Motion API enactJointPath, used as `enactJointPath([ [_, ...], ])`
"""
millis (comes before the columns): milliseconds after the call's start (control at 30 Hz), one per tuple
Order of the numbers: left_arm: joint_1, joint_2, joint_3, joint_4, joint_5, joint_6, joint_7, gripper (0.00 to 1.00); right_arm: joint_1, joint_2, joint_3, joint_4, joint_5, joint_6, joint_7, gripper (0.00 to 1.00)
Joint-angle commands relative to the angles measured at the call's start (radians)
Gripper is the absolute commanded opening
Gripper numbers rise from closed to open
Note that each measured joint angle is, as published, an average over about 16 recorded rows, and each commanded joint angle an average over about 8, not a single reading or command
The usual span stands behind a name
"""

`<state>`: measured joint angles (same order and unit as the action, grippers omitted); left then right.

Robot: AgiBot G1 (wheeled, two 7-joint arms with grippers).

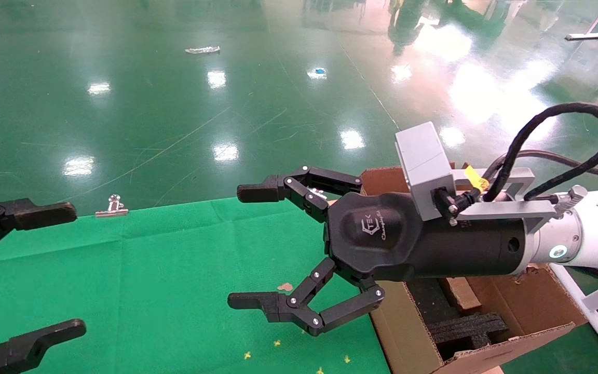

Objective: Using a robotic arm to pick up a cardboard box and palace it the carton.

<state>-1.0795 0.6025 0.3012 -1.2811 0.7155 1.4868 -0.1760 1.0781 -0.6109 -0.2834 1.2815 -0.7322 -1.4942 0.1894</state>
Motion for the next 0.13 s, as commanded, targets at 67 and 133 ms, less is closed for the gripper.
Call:
enactJointPath([
  [67,0.000,0.000,0.000,0.000,0.000,0.000,0.000,1.00,0.000,0.000,0.000,0.000,0.000,0.000,0.000,1.00],
  [133,0.000,0.000,0.000,0.000,0.000,0.000,0.000,1.00,0.000,0.000,0.000,0.000,0.000,0.000,0.000,1.00],
])
